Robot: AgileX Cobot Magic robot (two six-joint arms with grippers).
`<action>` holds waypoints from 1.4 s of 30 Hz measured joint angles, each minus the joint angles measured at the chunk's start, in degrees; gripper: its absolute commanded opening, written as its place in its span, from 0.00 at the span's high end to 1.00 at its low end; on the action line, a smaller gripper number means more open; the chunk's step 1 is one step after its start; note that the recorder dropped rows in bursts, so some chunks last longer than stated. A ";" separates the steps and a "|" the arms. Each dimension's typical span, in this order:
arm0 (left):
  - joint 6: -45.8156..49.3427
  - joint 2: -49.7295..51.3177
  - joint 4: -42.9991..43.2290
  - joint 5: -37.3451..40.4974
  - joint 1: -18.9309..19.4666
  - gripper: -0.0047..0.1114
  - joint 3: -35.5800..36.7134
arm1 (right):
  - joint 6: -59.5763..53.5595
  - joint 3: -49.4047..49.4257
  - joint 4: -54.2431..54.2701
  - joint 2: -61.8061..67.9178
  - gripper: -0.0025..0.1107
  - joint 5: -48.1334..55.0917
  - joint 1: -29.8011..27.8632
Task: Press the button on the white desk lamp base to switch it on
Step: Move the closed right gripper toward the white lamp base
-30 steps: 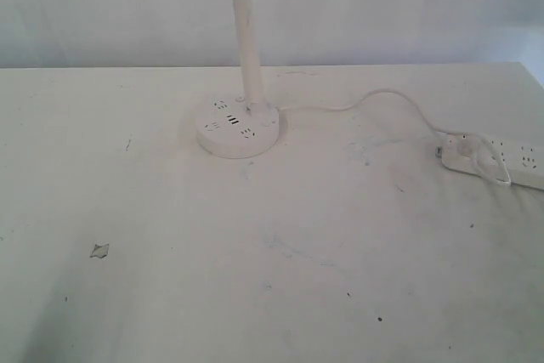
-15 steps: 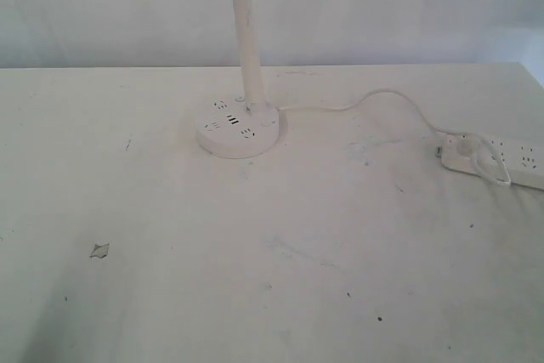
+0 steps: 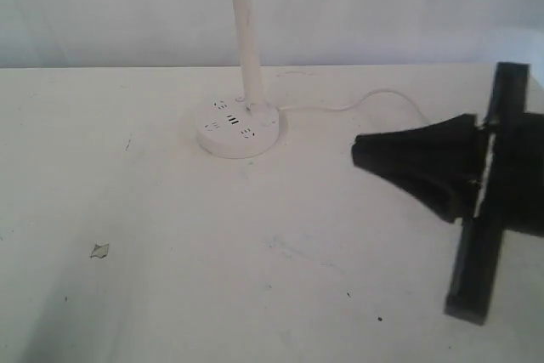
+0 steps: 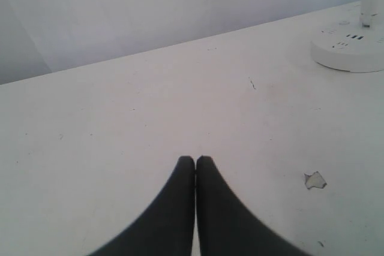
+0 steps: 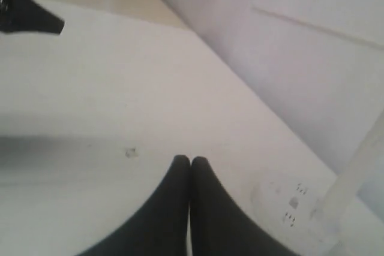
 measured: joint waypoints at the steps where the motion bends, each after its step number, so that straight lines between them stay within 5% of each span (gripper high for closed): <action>1: 0.00 0.00 0.00 0.00 0.00 0.96 0.00 | -1.38 0.00 0.00 1.79 0.98 2.57 2.75; 6: 0.00 0.00 0.00 0.00 0.00 0.96 0.00 | -9.53 -0.14 1.70 10.14 0.98 18.08 15.14; 10: 0.00 0.00 0.00 0.00 0.00 0.96 0.00 | -13.78 -1.54 7.24 16.46 0.98 27.21 19.82; 32: 0.00 0.00 0.00 0.00 0.00 0.96 0.00 | -26.84 -21.14 64.32 45.77 0.98 30.74 21.95; 42: 0.00 0.00 0.00 0.00 0.00 0.96 0.00 | -32.64 -34.84 68.76 59.45 0.98 29.86 21.95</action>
